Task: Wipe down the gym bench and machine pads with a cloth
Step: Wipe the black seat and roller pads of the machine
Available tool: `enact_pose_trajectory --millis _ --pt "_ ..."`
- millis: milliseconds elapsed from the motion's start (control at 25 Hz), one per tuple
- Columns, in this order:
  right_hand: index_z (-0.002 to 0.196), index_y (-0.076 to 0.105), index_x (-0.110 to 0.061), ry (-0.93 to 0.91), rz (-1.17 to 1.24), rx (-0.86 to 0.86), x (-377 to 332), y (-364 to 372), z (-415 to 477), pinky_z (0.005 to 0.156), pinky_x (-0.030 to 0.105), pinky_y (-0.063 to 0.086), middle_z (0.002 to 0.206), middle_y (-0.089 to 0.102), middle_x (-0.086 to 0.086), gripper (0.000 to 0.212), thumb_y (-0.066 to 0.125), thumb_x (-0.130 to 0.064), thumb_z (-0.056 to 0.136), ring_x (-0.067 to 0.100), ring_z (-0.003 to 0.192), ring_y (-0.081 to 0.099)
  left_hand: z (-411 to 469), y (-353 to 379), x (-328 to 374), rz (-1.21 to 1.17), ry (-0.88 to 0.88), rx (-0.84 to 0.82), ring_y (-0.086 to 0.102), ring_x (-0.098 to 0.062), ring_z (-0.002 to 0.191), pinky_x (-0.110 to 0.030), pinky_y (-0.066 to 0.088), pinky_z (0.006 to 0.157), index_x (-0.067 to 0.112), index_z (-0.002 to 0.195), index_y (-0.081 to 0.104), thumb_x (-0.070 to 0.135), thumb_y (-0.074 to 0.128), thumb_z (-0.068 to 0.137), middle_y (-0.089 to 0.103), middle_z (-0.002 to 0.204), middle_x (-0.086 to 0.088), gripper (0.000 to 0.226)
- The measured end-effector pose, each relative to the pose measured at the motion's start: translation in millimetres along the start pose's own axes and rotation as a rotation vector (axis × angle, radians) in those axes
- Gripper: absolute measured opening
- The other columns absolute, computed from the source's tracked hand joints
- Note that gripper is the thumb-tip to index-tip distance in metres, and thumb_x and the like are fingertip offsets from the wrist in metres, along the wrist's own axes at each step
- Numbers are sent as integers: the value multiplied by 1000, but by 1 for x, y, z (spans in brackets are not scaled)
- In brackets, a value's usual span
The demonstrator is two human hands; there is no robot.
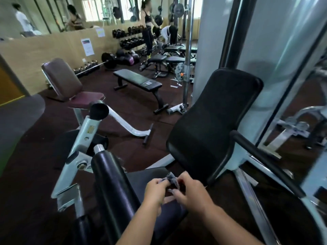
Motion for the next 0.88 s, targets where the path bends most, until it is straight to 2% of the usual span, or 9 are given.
enact_pose_trajectory --millis 120,200,280,360,440,560,640,720,880 --pt "138 43 -40 2 136 51 7 -6 -28 87 20 50 114 70 -17 66 77 -45 81 5 106 67 -18 24 -7 -59 -70 -48 70 -25 70 -28 50 49 5 95 76 7 61 95 77 77 -12 15" --pt "156 37 -33 16 97 93 18 -17 -34 99 13 45 133 66 -14 86 80 -45 81 2 122 61 -30 40 -7 -88 -94 -76 68 -25 67 -30 50 52 6 93 74 15 57 98 75 72 -10 19" --pt "155 43 -29 38 23 143 38 -35 -42 104 15 44 139 65 -10 81 78 -43 84 6 127 59 -39 63 -9 -71 -111 -154 65 -19 59 -29 47 56 10 87 72 27 52 101 72 65 -5 29" --pt "151 50 -32 76 -1 191 62 -59 -57 100 20 49 132 70 -8 68 72 -40 87 9 121 64 -47 90 -14 81 -134 -265 53 -11 49 -27 38 56 12 83 73 42 50 99 65 59 0 41" --pt "139 61 -35 126 22 261 87 -86 -77 91 22 53 117 76 -7 52 68 -36 88 8 108 69 -51 121 -19 189 -119 -340 46 -12 56 -27 33 58 10 87 76 48 51 98 67 68 -2 47" --pt "120 73 -34 258 106 392 119 -124 -117 74 8 46 97 76 -12 31 69 -28 89 -2 86 66 -71 169 -22 426 -44 -376 53 -18 76 -31 39 67 13 88 73 40 53 103 68 83 -3 37" --pt "108 76 -35 360 152 477 140 -144 -153 70 11 44 84 71 -20 23 67 -26 89 -6 79 62 -84 202 -30 679 119 -468 57 -18 86 -31 44 72 18 88 71 39 55 101 66 90 -1 29" --pt "98 76 -38 445 193 584 155 -159 -192 72 21 48 81 70 -21 18 66 -28 87 -6 81 63 -93 231 -46 1015 418 -636 65 -15 99 -36 52 89 26 99 71 52 59 90 71 101 4 30" --pt "85 70 -46 618 217 791 166 -182 -281 65 12 43 79 70 -17 22 68 -25 90 -8 80 62 -136 286 -76 1500 872 -908 55 -16 127 -31 46 103 29 137 61 51 60 93 62 136 6 49"
Point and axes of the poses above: each hand's wrist, its own z-axis towards the middle knuckle, its own y-axis out of the palm, x = y × z, the point moved 3 cm from there along z, towards the middle knuckle
